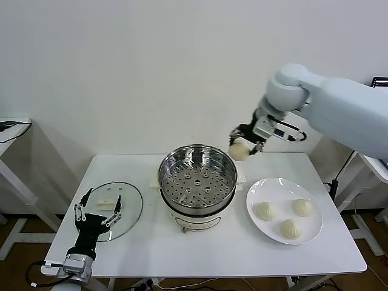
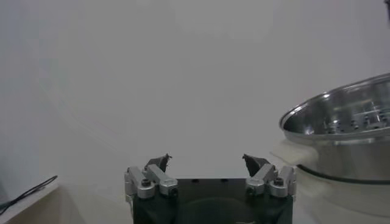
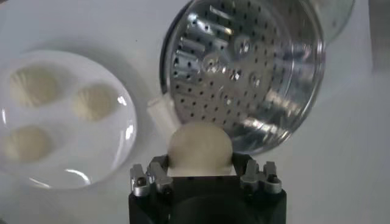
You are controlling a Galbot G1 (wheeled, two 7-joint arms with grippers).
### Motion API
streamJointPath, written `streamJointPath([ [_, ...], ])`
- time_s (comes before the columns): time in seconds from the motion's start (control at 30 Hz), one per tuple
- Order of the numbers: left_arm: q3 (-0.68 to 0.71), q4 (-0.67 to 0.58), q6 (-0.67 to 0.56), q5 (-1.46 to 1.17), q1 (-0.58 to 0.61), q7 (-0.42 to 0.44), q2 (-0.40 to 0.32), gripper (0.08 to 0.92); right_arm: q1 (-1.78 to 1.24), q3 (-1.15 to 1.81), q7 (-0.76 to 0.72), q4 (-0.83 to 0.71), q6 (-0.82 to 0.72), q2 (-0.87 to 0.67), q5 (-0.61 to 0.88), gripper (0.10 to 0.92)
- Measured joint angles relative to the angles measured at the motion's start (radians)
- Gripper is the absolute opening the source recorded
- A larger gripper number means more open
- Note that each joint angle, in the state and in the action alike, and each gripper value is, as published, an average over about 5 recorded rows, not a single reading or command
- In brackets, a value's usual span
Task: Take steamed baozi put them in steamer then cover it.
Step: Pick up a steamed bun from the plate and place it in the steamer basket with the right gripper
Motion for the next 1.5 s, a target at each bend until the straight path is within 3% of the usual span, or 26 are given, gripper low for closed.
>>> streamJointPath([
  [0.53, -0.017, 0.028, -0.004, -0.01, -0.01, 0.009, 0.02, 0.823, -0.145, 0.031, 0.069, -0.306, 0.198, 0.293, -0.188, 0.688],
  [1.23, -0.025, 0.045, -0.008, -0.015, -0.015, 0.01, 0.023, 0.823, -0.294, 0.11, 0.128, -0.504, 0.267, 0.404, -0.321, 0.691],
  [1.33, -0.025, 0.045, -0.008, -0.015, -0.014, 0.01, 0.023, 0.823, -0.303, 0.117, 0.133, -0.519, 0.269, 0.409, -0.329, 0.707],
  [1.5, -0.024, 0.044, -0.009, -0.016, -0.013, 0.01, 0.021, 0.823, -0.307, 0.126, 0.136, -0.527, 0.27, 0.407, -0.331, 0.804],
])
